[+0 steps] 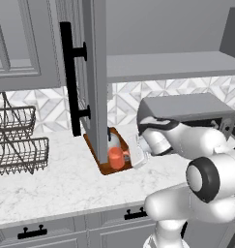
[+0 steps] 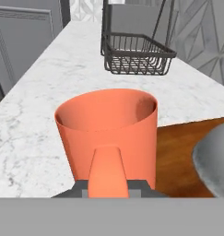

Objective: Pick the kettle from the counter and place it on the tray. Then pick the mug from the cabinet and place it on the tray. Then close the cabinet doors.

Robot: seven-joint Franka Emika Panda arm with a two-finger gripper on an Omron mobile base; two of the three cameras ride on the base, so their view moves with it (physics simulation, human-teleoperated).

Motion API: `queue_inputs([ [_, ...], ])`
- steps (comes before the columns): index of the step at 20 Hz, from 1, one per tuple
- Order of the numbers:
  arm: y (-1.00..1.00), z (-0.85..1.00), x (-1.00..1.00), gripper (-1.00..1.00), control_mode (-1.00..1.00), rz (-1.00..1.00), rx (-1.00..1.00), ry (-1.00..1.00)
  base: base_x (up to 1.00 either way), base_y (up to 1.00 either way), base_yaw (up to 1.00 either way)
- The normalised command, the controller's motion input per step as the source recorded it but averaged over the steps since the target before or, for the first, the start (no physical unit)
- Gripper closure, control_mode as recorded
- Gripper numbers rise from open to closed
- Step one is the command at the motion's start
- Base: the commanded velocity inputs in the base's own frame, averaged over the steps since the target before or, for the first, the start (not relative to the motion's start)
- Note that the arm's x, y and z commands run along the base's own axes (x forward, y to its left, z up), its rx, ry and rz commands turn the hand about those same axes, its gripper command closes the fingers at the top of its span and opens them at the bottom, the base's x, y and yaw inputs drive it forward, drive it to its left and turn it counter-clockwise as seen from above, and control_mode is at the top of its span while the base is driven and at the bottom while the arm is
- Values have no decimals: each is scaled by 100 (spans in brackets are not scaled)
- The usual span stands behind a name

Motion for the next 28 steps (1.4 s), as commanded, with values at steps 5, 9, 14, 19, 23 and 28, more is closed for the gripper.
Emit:
queue_inputs([
  [5, 1, -41, 23, 100, -100, 0, 0, 0, 0, 0, 0],
  [9, 7, -33, 19, 100, -100, 0, 0, 0, 0, 0, 0],
  [14, 15, -26, 19, -100, -100, 0, 0, 0, 0, 0, 0],
  [19, 2, -17, 0, -100, -100, 0, 0, -2, 0, 0, 0],
  [23, 0, -6, 0, -100, -100, 0, 0, -1, 0, 0, 0],
  [28, 0, 7, 0, -100, -100, 0, 0, 0, 0, 0, 0],
])
